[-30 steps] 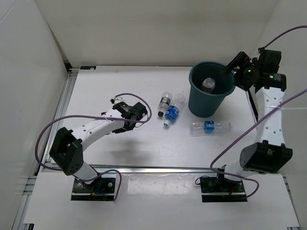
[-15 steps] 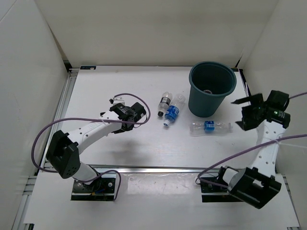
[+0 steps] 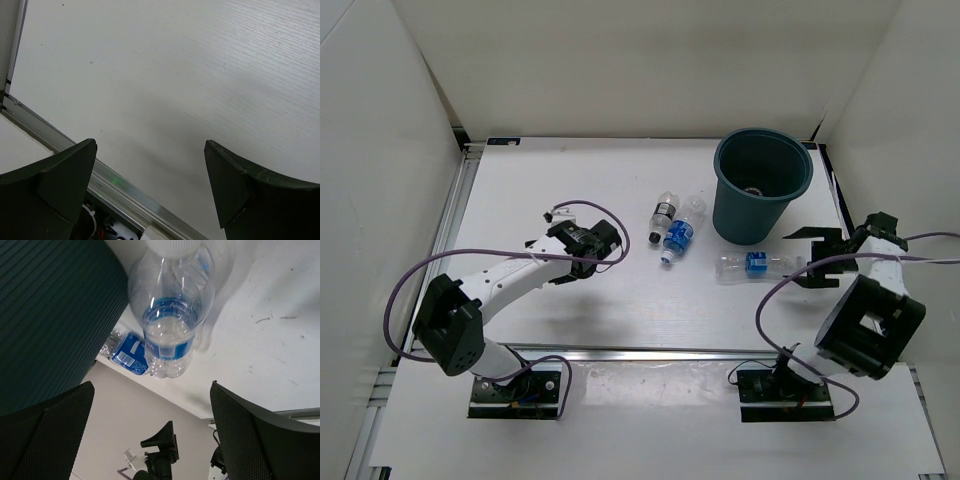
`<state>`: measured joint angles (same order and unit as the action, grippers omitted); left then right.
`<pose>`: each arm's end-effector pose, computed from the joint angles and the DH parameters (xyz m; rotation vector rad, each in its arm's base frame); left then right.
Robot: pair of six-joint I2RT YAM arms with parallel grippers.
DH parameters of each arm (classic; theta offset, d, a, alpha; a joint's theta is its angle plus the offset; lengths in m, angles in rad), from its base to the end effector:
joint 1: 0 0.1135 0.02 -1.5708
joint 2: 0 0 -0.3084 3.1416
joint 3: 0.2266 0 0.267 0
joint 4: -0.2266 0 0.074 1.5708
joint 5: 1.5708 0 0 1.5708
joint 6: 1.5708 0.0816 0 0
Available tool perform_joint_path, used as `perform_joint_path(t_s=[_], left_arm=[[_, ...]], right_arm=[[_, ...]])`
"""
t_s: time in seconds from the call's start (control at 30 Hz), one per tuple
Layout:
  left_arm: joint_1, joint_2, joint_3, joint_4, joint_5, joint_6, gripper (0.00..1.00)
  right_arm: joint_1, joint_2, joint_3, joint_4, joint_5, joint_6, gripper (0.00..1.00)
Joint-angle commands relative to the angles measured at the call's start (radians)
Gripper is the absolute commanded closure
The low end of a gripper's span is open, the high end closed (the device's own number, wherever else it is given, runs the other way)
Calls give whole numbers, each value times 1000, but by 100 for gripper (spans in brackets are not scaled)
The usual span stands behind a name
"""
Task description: Put the plastic bottles in the bin
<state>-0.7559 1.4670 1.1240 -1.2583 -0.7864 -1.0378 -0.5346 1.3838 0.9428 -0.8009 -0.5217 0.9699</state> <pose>0.2210 -0.1289 0.2577 -0.3306 2.4410 0.6670 0.2533 -0.1027 0.2227 1.8346 2.1431 0.8355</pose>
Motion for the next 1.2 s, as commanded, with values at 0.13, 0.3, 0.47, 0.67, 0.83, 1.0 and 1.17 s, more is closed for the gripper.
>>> perform_joint_path(t_s=[0.13,0.3,0.47,0.67,0.83,1.0,1.17], left_arm=[[-5,-2,26,-27,-45,-42,0],[-5,-2,26,-36,-45,-42,0],[4,18,26,-73,-54,-64,0],[4,18,25,-112,-45,-110,0],[4,9,16,-141,-36,-131,0],[4,9,16,-141,-14,-151,0],[4,30,16,-132,-5,-162,0]], right_arm=[[-5,89,4,80,-35,-2,0],[-5,168,-6,101,-11,-25,0],[-5,297,24,120,-11,-54,0],[24,397,85,120,0,-66,6],[33,440,103,120,11,-76,34],[33,397,114,76,34,-143,58],[99,318,166,-12,77,-290,69]])
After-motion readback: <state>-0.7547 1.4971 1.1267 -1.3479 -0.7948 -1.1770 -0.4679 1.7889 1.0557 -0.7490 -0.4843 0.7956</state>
